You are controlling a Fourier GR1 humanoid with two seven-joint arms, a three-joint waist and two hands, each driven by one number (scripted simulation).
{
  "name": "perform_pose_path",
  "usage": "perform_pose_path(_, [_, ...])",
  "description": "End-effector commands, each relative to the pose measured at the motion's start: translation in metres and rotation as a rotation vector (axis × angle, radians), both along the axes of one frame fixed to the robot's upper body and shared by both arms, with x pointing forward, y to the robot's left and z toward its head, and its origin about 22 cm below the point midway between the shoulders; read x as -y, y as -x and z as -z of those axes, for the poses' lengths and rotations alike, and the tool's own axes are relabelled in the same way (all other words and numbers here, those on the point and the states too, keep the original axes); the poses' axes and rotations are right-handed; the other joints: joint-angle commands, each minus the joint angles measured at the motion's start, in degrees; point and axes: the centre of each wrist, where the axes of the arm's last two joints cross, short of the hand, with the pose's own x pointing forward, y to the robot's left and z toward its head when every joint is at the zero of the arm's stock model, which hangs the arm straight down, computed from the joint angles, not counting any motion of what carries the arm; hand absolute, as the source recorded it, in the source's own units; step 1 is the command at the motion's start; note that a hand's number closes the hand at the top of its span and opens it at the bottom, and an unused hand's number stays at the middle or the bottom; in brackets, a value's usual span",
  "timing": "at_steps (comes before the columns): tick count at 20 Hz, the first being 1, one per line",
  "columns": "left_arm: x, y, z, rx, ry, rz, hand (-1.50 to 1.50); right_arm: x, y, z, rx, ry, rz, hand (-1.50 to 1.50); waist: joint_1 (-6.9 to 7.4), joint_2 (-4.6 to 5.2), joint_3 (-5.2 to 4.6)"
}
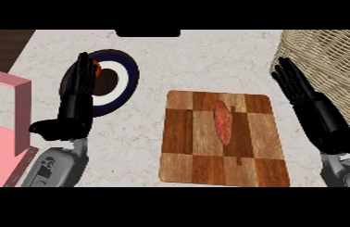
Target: Pick the sweet potato from the cutting board and place it in the basket
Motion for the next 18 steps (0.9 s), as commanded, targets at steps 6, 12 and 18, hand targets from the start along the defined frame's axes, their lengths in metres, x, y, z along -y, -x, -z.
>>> perform_pose_path(6, [-0.054,0.0,0.018,-0.314,-0.126,0.034,0.0,-0.003,-0.064,-0.036,0.216,-0.373,-0.266,1.5,6.34,3.17,1.22])
perform_pose_path(12, [-0.078,-0.004,0.009,-0.451,-0.096,0.053,0.0,-0.084,-0.04,-0.001,0.476,0.097,-0.64,-1.5,3.81,1.34,0.69])
perform_pose_path(18, [-0.098,-0.008,0.011,-0.464,-0.084,0.005,0.0,-0.145,-0.039,-0.023,0.394,0.145,-0.538,-1.5,0.55,0.68,0.5])
